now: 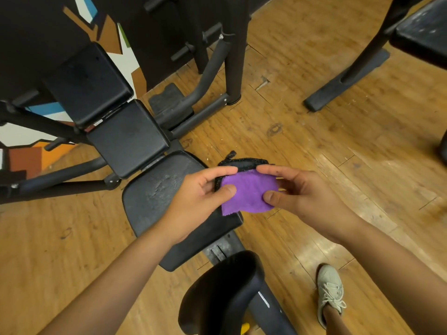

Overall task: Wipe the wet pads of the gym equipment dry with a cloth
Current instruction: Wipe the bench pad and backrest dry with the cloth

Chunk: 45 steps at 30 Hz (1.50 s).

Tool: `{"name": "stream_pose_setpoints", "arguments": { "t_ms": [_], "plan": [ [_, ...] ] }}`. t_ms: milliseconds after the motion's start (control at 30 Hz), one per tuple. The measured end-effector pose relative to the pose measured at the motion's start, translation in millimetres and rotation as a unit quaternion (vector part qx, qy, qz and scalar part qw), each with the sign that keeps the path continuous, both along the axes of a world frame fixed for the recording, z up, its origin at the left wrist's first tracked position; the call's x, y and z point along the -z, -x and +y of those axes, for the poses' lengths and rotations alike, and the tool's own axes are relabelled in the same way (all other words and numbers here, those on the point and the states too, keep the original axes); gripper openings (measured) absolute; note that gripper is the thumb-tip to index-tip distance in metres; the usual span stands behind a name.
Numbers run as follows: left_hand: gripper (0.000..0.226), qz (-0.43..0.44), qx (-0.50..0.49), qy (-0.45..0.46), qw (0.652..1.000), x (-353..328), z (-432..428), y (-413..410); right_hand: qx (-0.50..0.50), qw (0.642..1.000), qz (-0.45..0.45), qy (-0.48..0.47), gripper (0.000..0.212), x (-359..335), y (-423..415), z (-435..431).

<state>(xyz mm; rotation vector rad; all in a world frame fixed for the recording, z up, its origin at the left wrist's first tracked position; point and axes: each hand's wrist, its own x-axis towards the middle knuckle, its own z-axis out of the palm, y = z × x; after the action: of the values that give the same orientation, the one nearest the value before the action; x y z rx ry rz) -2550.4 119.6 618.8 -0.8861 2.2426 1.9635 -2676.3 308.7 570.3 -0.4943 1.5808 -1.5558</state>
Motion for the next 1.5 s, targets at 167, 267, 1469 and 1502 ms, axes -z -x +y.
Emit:
{"name": "stream_pose_setpoints", "arguments": {
  "t_ms": [167,267,1469,1502],
  "plan": [
    [0.070,-0.079,0.101,0.049,0.991,-8,-6,5,-0.050,0.992,0.116,-0.012,0.066,-6,5,4],
    [0.062,-0.109,0.181,0.199,0.957,-8,-10,10,-0.079,0.975,0.203,-0.050,0.065,-7,7,6],
    [0.081,0.058,0.305,0.608,0.731,37,41,72,0.042,0.836,0.468,-0.282,0.065,38,33,55],
    [0.081,0.065,0.316,0.613,0.721,38,48,82,0.050,0.834,0.467,-0.290,0.065,41,37,63]
  ]
}}
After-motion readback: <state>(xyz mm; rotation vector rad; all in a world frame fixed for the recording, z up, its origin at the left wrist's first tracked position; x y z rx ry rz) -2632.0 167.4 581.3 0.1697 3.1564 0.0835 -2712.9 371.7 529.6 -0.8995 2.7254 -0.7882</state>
